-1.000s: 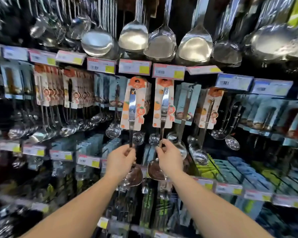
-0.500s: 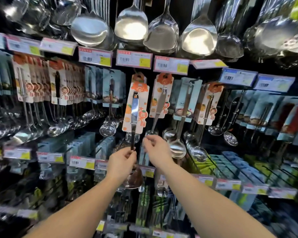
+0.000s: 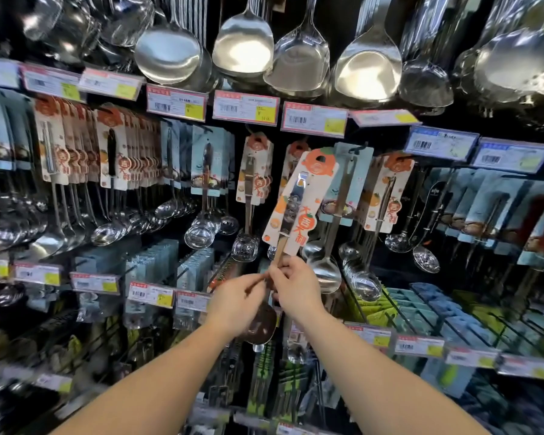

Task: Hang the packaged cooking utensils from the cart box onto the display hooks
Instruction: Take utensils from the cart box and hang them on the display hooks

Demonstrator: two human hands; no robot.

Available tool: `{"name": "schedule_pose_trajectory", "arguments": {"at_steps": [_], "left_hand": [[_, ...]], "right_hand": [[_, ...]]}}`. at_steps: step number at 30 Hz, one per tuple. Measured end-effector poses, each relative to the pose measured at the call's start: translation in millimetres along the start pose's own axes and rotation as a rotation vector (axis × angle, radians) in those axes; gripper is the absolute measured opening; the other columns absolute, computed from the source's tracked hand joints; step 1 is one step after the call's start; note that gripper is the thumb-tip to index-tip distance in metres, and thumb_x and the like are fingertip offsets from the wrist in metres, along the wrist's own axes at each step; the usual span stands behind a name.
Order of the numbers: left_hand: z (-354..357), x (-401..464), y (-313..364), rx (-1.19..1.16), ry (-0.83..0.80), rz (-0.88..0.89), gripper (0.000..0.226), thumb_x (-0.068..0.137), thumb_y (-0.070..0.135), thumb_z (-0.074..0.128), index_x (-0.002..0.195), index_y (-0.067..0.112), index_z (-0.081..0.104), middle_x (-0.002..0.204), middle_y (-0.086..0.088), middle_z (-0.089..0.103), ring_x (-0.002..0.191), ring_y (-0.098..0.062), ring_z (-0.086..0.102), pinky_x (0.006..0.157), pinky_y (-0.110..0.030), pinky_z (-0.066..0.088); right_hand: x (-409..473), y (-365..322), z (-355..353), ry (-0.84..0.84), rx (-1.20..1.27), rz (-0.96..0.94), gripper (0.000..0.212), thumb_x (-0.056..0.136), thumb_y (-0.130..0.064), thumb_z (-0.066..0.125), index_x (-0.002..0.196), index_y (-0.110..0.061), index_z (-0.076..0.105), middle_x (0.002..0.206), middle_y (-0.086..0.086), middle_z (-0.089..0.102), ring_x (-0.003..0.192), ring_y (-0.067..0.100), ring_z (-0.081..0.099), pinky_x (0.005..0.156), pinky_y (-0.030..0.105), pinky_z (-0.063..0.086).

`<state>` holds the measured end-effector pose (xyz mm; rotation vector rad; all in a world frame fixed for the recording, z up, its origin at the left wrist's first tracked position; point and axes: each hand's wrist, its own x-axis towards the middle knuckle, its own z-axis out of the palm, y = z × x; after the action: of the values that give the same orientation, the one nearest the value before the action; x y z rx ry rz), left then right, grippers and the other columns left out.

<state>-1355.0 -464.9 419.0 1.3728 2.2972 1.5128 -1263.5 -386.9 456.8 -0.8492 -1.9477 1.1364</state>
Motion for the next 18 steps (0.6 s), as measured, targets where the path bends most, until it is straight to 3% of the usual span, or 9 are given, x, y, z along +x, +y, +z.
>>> {"name": "schedule_pose_trajectory", "arguments": {"at_steps": [3, 7, 10, 14, 18], "left_hand": [[-6, 8, -1, 0.098, 0.072, -0.027, 0.035, 0.096, 0.031, 0.042, 0.126, 0.023, 0.058, 0.126, 0.005, 0.062, 0.113, -0.014, 0.055, 0.096, -0.032, 0.045], [-9, 22, 4, 0.192, 0.175, -0.031, 0.033, 0.095, 0.032, 0.042, 0.122, 0.021, 0.059, 0.122, 0.001, 0.062, 0.108, -0.019, 0.056, 0.088, -0.035, 0.047], [-11, 33, 9, 0.254, 0.191, 0.007, 0.033, 0.094, 0.034, 0.044, 0.118, 0.017, 0.061, 0.12, -0.002, 0.062, 0.11, -0.023, 0.055, 0.09, -0.039, 0.047], [-13, 40, 13, 0.289, 0.192, 0.022, 0.04, 0.094, 0.037, 0.044, 0.126, 0.017, 0.057, 0.126, -0.003, 0.06, 0.116, -0.024, 0.053, 0.095, -0.042, 0.046], [-11, 39, 7, 0.298, 0.177, 0.022, 0.036, 0.095, 0.036, 0.045, 0.121, 0.017, 0.059, 0.12, -0.003, 0.062, 0.111, -0.024, 0.054, 0.092, -0.039, 0.046]], "right_hand": [[-3, -1, -13, -0.04, 0.02, -0.007, 0.017, 0.094, -0.022, 0.057, 0.084, -0.036, 0.053, 0.091, -0.006, 0.068, 0.09, 0.019, 0.067, 0.085, 0.046, 0.056], [-2, -12, -26, -0.107, 0.036, -0.041, 0.01, 0.096, -0.017, 0.054, 0.098, -0.027, 0.051, 0.088, -0.006, 0.065, 0.092, 0.026, 0.067, 0.081, 0.049, 0.056], [1, -20, -29, -0.191, 0.032, -0.008, 0.01, 0.096, -0.017, 0.055, 0.105, -0.021, 0.054, 0.091, 0.0, 0.068, 0.085, 0.018, 0.063, 0.079, 0.047, 0.058], [7, -20, -30, -0.213, -0.01, 0.007, 0.023, 0.095, -0.02, 0.057, 0.117, -0.015, 0.055, 0.099, 0.004, 0.071, 0.083, 0.013, 0.063, 0.075, 0.04, 0.061], [14, -23, -38, -0.182, -0.007, -0.026, 0.03, 0.096, -0.022, 0.056, 0.124, -0.013, 0.053, 0.099, 0.001, 0.07, 0.086, 0.012, 0.064, 0.073, 0.036, 0.061]]}}
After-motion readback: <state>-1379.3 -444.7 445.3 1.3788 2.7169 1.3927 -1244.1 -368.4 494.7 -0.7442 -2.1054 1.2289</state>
